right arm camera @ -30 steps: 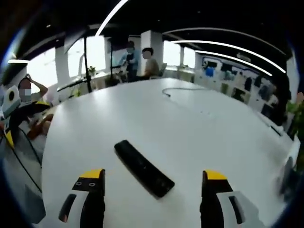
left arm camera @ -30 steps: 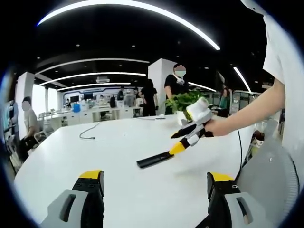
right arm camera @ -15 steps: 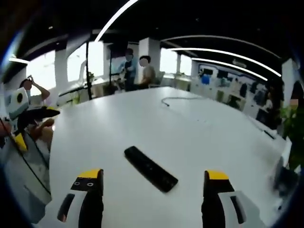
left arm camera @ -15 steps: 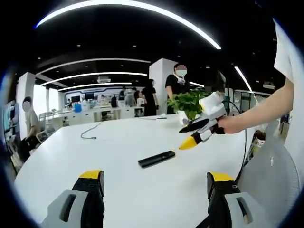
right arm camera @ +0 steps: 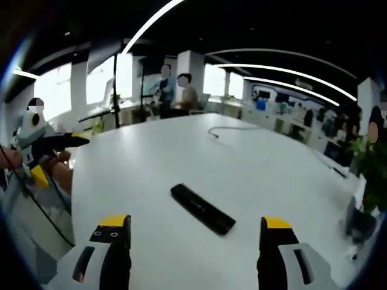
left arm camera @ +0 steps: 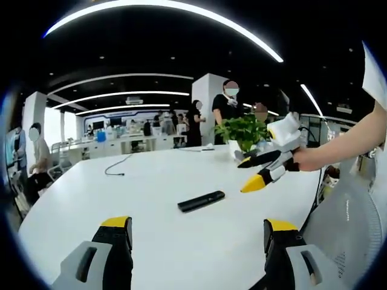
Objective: Press the specified remote control buttons in sequence, fully releasing each button before pressing the next.
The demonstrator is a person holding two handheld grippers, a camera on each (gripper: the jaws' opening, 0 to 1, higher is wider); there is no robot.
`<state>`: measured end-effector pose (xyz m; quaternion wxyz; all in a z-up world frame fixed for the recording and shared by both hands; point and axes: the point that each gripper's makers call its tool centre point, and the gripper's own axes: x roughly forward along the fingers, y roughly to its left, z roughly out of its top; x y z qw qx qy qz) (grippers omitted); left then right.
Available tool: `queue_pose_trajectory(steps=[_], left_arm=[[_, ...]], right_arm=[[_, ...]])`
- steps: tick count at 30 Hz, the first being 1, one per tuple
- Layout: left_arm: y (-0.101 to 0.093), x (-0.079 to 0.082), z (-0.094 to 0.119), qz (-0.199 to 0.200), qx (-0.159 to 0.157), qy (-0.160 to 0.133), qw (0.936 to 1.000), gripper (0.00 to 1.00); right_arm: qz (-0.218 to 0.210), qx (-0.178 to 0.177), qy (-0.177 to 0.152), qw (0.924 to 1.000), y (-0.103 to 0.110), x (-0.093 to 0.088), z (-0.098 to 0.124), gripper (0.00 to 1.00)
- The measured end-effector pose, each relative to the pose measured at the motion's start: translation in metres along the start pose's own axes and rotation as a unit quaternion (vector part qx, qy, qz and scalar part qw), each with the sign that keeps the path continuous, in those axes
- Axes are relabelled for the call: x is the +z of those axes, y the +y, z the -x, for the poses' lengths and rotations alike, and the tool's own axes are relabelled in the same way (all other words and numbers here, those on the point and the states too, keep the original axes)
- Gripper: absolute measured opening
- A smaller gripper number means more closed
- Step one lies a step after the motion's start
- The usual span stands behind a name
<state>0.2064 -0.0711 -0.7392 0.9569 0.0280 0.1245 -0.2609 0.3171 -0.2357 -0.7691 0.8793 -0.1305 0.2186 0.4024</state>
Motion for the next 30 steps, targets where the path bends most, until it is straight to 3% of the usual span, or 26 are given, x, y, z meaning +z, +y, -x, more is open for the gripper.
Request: queue_pose_trajectory(steps=[30], left_arm=[[0.004, -0.006, -0.001, -0.004, 0.015, 0.015, 0.9998, 0.94]], right_arm=[[-0.027, -0.032, -0.061, 0.9973, 0.005, 0.017, 0.046, 0.95]])
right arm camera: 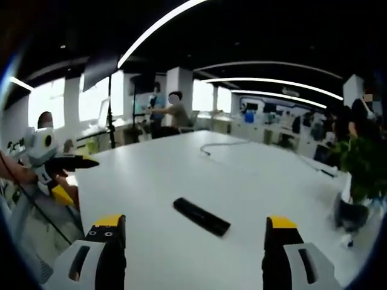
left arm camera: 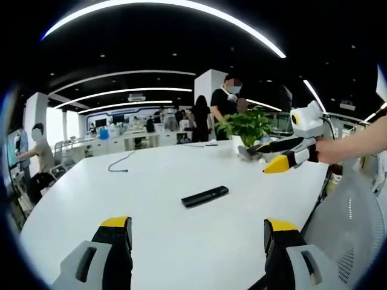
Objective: Press the specified remote control buttons in sequence, fully releasing each button before pressing the next.
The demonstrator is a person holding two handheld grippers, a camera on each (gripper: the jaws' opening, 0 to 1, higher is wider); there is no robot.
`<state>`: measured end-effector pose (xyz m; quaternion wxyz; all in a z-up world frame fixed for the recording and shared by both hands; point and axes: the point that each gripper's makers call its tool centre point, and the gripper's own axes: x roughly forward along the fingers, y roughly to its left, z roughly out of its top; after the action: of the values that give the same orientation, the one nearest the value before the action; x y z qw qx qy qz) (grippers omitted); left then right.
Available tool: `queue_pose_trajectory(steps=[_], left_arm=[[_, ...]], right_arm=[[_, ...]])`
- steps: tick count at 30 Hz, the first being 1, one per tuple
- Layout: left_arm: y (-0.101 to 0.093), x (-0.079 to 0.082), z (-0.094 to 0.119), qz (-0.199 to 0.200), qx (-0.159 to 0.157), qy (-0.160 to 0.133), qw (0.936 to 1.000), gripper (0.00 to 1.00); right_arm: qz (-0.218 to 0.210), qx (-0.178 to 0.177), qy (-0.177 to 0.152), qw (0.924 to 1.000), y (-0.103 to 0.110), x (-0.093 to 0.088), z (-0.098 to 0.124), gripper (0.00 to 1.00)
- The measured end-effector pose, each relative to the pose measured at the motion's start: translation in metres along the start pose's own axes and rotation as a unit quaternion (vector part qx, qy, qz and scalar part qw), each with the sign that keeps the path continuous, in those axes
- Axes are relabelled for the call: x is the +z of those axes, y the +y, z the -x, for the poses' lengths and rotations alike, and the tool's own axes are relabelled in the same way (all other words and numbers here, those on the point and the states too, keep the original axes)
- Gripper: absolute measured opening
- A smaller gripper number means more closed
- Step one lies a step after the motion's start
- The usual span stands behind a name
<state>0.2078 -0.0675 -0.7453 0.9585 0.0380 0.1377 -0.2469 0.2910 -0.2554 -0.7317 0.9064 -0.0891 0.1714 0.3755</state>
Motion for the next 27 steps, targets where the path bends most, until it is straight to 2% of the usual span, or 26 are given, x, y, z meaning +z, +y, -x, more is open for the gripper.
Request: queue_pose_trajectory(steps=[19, 27], left_arm=[[0.0, -0.003, 0.002, -0.005, 0.001, 0.008, 1.0, 0.94], [0.0, -0.003, 0.002, -0.005, 0.0, 0.009, 1.0, 0.94]], right_arm=[[-0.028, -0.014, -0.03, 0.999, 0.003, 0.004, 0.025, 0.99], [-0.019, -0.033, -0.033, 0.9987, -0.002, 0.001, 0.037, 0.99]])
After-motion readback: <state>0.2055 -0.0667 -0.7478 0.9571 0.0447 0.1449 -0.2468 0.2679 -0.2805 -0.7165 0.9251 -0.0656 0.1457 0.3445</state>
